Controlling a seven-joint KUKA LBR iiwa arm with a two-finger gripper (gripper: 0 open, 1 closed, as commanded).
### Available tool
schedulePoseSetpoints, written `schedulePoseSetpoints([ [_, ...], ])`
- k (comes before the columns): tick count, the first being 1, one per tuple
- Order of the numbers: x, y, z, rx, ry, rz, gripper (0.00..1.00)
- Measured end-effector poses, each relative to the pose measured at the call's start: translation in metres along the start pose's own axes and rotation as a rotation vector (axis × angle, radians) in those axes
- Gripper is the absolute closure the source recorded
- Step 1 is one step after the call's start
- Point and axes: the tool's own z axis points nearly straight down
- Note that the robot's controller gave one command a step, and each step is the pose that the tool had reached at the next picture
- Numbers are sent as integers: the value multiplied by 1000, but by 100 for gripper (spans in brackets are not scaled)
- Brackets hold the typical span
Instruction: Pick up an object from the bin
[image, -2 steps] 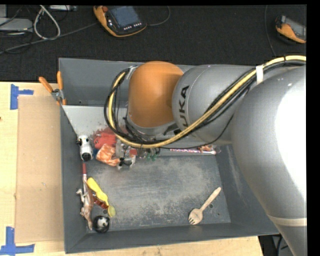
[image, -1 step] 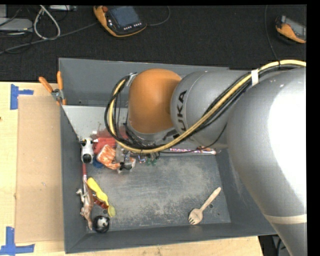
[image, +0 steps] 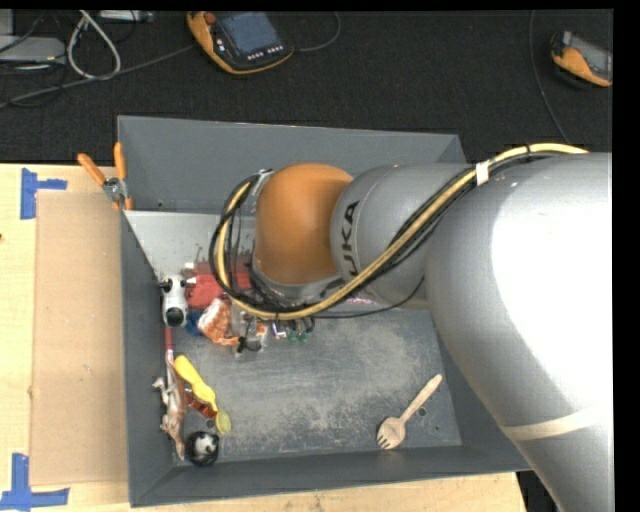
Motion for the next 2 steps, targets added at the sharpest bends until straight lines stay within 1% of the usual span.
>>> schedulePoseSetpoints([
  [1,-8,7,-72,2,-9,-14,100],
  [2,-1,1,-7,3,8,-5,100],
])
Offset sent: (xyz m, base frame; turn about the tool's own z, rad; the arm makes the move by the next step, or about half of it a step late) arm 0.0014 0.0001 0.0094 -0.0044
